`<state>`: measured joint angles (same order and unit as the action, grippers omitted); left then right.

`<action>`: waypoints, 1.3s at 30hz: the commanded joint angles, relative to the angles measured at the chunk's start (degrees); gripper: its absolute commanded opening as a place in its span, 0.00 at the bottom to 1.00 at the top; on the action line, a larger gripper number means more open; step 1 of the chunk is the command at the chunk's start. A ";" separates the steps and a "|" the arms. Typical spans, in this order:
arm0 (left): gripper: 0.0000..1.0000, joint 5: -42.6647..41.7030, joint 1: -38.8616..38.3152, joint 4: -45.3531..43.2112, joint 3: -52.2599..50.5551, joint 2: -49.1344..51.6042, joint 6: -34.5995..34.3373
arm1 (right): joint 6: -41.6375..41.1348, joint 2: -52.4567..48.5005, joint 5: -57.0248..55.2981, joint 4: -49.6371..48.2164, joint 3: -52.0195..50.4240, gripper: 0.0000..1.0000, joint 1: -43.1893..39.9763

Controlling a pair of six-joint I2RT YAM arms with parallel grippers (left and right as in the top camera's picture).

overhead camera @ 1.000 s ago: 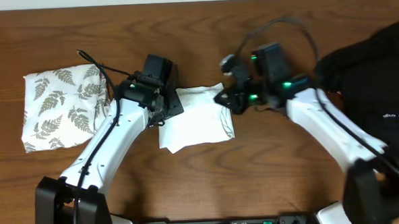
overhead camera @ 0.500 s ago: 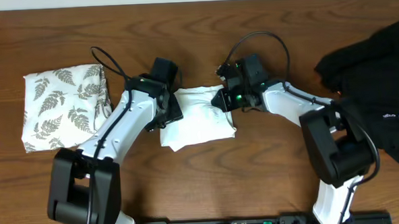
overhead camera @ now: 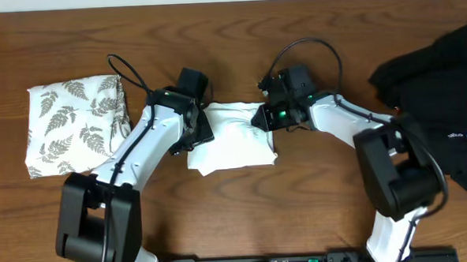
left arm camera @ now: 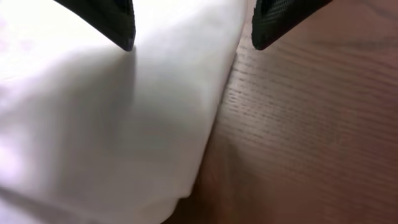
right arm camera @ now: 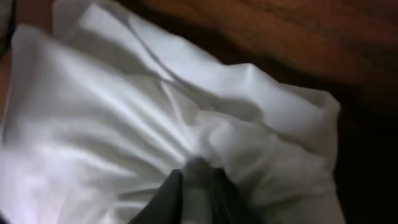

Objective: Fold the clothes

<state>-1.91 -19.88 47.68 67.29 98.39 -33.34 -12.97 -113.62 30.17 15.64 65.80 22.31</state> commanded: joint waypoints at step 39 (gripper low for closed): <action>0.64 -8.72 -1.18 -5.22 0.39 5.77 2.08 | 13.27 -0.50 -12.57 18.14 -0.07 0.21 -0.11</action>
<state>-13.19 -22.11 43.07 67.26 103.85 -32.62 -0.34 -112.31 18.55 29.45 67.68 22.28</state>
